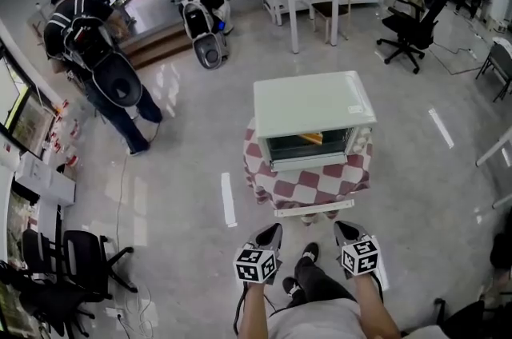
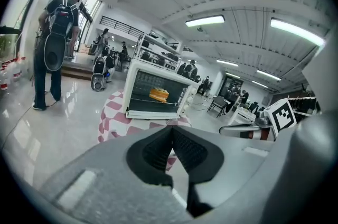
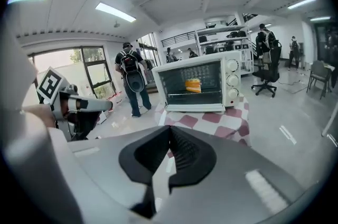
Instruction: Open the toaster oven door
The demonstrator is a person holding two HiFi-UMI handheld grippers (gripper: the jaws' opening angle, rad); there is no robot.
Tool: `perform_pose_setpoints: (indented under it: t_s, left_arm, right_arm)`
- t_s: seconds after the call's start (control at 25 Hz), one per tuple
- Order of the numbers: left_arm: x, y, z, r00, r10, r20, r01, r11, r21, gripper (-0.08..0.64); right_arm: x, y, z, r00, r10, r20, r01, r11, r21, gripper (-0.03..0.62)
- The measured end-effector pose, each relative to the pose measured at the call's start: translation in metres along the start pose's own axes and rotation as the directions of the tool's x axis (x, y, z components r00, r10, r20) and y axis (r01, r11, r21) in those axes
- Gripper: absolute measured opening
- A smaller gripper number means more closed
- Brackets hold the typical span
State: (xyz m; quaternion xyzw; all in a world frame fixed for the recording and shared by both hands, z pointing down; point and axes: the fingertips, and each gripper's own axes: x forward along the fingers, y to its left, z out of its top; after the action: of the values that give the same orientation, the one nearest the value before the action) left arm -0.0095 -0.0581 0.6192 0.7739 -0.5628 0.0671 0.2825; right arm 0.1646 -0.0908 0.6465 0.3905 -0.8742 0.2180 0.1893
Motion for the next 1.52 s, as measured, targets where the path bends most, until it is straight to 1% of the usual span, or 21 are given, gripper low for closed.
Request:
perform_pose_setpoints:
  t_s: [0.12, 0.2, 0.36, 0.56, 0.72, 0.88, 1.04, 1.28, 1.52]
  left_arm:
    - [-0.002, -0.008, -0.004, 1.000, -0.012, -0.009, 0.012, 1.000, 0.007, 0.006]
    - [-0.005, -0.011, -0.002, 1.000, -0.004, 0.003, 0.004, 1.000, 0.001, 0.006]
    - [-0.010, -0.019, 0.003, 1.000, 0.003, 0.014, -0.003, 1.000, 0.025, 0.006]
    - [-0.017, -0.022, 0.000, 1.000, 0.006, 0.012, -0.006, 0.999, 0.035, 0.006]
    - [-0.023, -0.024, 0.000, 1.000, -0.016, 0.013, 0.016, 0.999, 0.033, 0.006]
    - [-0.023, -0.023, 0.003, 1.000, -0.016, 0.020, 0.015, 0.999, 0.047, 0.006]
    - [-0.021, -0.024, 0.008, 1.000, -0.016, 0.022, 0.015, 0.998, 0.064, 0.006]
    - [-0.021, -0.028, 0.011, 0.999, -0.023, 0.026, 0.021, 0.998, 0.066, 0.006]
    - [-0.021, -0.025, 0.010, 0.999, -0.020, 0.030, 0.018, 0.998, 0.064, 0.006]
  right_arm:
    - [-0.011, -0.001, 0.001, 0.998, 0.024, 0.056, -0.027, 0.999, 0.044, 0.003]
    - [-0.018, -0.003, -0.002, 0.998, 0.018, 0.058, -0.021, 0.999, 0.045, 0.003]
    - [-0.028, -0.003, 0.002, 0.997, -0.006, 0.080, 0.001, 0.999, 0.054, 0.003]
    - [-0.031, 0.005, 0.008, 0.995, -0.004, 0.096, 0.002, 1.000, 0.026, 0.003]
    - [-0.031, 0.014, 0.013, 0.993, 0.005, 0.119, -0.007, 1.000, 0.017, 0.003]
    - [-0.028, 0.019, 0.014, 0.995, 0.011, 0.104, -0.009, 1.000, -0.020, 0.003]
    - [-0.026, 0.019, 0.009, 0.997, -0.002, 0.073, 0.003, 1.000, -0.012, 0.003]
    - [-0.028, 0.025, 0.014, 0.995, -0.018, 0.096, 0.019, 1.000, -0.005, 0.003]
    - [-0.023, 0.032, 0.015, 0.996, -0.008, 0.092, 0.012, 0.999, -0.036, 0.003]
